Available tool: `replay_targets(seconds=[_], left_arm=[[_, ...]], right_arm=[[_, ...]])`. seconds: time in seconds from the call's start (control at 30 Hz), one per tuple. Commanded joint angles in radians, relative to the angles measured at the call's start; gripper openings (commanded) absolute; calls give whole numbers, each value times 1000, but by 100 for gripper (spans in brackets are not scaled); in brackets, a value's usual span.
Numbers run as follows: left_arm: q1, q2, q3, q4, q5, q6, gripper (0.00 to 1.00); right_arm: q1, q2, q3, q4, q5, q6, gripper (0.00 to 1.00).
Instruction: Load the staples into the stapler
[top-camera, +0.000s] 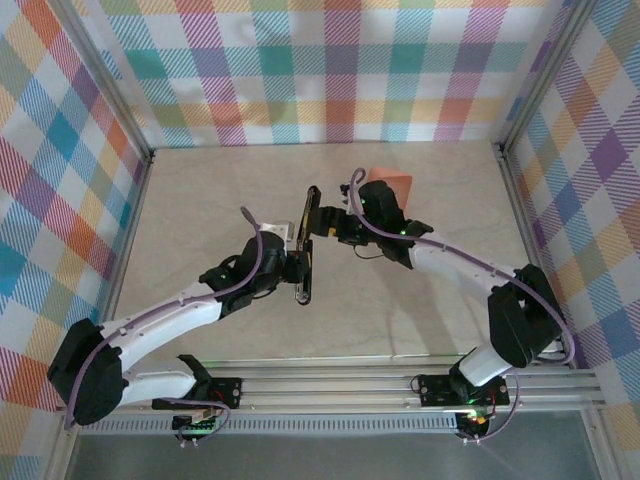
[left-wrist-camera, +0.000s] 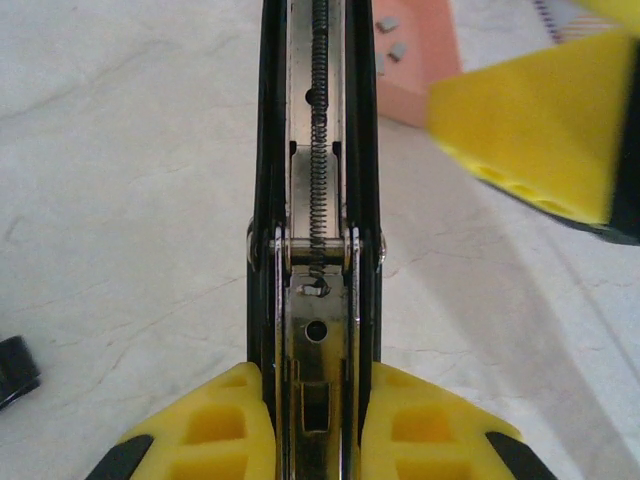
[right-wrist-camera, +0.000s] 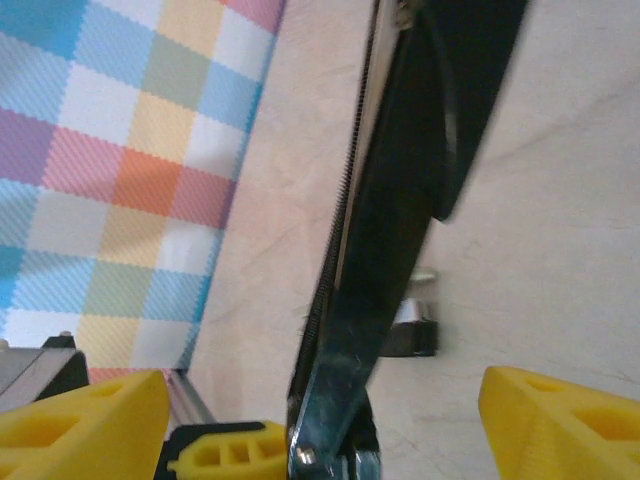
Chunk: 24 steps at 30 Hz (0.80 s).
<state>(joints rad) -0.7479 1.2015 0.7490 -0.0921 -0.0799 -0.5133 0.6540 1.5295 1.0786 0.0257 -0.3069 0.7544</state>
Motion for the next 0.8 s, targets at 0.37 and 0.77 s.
replay_targets(seconds=[0.37, 0.77], left_arm=[[-29, 357, 253, -70, 0, -132, 0], [-87, 662, 532, -166, 36, -185, 0]], right_arm=[[-1, -289, -185, -321, 316, -7, 81], [-13, -499, -263, -456, 398, -1, 83]])
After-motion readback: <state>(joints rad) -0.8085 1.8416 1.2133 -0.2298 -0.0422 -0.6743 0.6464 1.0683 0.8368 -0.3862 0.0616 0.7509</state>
